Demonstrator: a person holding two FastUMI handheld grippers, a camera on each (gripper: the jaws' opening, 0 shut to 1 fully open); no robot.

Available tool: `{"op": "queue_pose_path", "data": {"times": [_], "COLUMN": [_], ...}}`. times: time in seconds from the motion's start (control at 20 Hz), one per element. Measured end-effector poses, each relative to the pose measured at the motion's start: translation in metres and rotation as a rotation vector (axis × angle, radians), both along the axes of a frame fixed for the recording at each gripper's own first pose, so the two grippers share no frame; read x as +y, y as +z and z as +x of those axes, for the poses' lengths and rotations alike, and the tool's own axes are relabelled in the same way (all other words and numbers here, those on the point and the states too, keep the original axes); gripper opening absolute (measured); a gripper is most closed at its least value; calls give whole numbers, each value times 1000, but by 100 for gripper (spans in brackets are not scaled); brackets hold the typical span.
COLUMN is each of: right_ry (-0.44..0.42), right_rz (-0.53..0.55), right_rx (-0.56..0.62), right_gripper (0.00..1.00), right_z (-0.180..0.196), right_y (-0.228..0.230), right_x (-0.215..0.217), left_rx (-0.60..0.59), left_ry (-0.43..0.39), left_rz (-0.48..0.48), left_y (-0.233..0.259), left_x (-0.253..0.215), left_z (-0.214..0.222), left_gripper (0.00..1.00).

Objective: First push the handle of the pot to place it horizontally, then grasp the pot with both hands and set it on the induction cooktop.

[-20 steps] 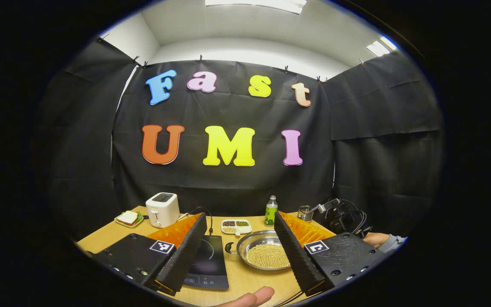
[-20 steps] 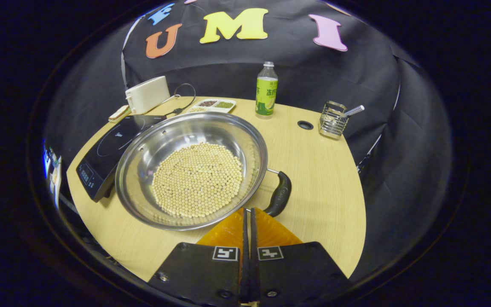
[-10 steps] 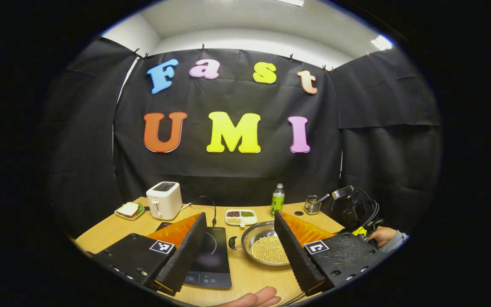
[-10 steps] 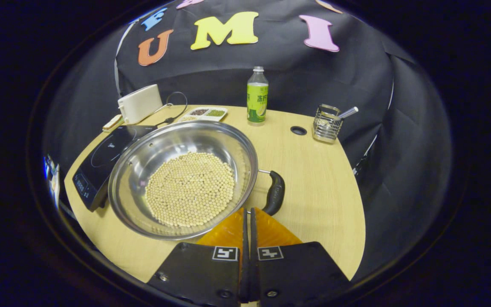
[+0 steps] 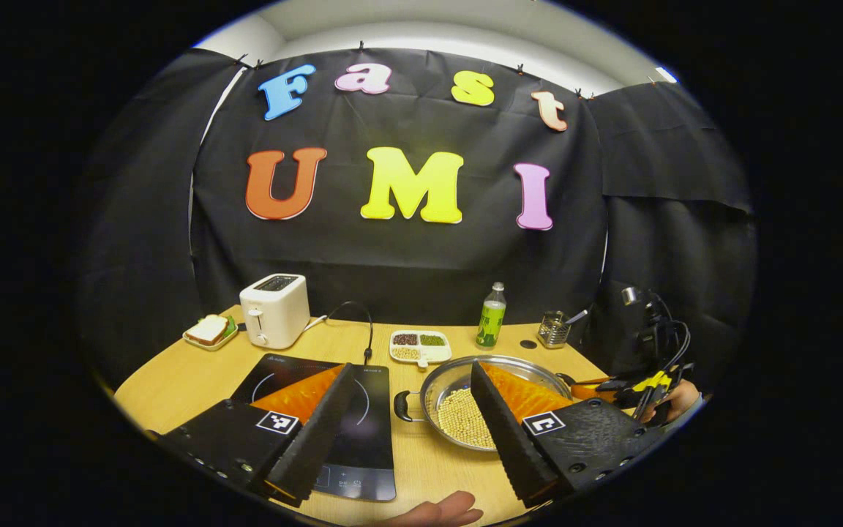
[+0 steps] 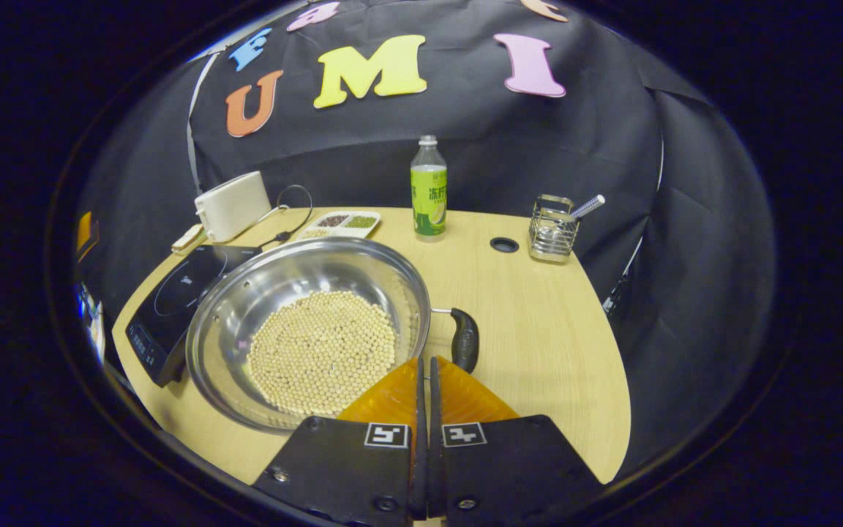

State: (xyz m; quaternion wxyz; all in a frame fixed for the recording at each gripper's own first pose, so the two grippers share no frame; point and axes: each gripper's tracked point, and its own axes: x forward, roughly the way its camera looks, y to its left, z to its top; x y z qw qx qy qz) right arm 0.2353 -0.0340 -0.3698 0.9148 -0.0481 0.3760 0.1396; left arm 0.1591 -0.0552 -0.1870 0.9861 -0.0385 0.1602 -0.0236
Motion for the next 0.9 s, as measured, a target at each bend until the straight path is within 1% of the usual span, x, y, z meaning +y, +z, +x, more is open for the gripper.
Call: {"op": "queue_pose_path", "data": {"times": [0.05,0.15,0.2,0.25,0.3,0.35,0.4,0.5,0.55,0.65,0.75,0.8,0.85,0.9], "right_ry": [-1,-24,-27,-26,-21,-27,-38,-57,-67,-79,-85,-88,-96,-104], "right_rz": [6,-1,3,6,4,-1,-1,11,21,35,31,24,13,4], "right_rx": [-18,-33,-37,-37,-39,-44,-48,-38,-36,-36,-34,-35,-37,-32], "right_gripper": [4,15,32,40,61,72,88,88,85,85,85,87,85,85], "right_z": [2,2,3,3,3,3,6,7,9,14,19,22,26,29], "right_y": [4,6,7,7,7,7,9,9,11,14,13,11,9,6], "right_x": [1,-3,-2,-2,-1,-3,-5,-6,-6,-5,-7,-7,-8,-9], "left_rx": [17,46,59,73,88,102,117,150,163,205,243,264,283,304], "left_ry": [-1,-8,-11,-14,-21,-27,-35,-47,-48,-57,-63,-59,-53,-49], "left_rz": [-4,-9,-8,-7,-5,-3,0,11,18,23,22,30,40,47], "left_y": [-7,-20,-26,-33,-39,-45,-51,-64,-71,-86,-98,-107,-115,-124], "left_x": [-1,-4,-5,-7,-9,-11,-13,-17,-18,-20,-22,-19,-17,-15], "left_z": [5,13,18,22,26,31,35,43,47,56,65,68,74,79], "left_gripper": [95,95,100,95,96,96,95,95,95,95,96,96,96,95]}}
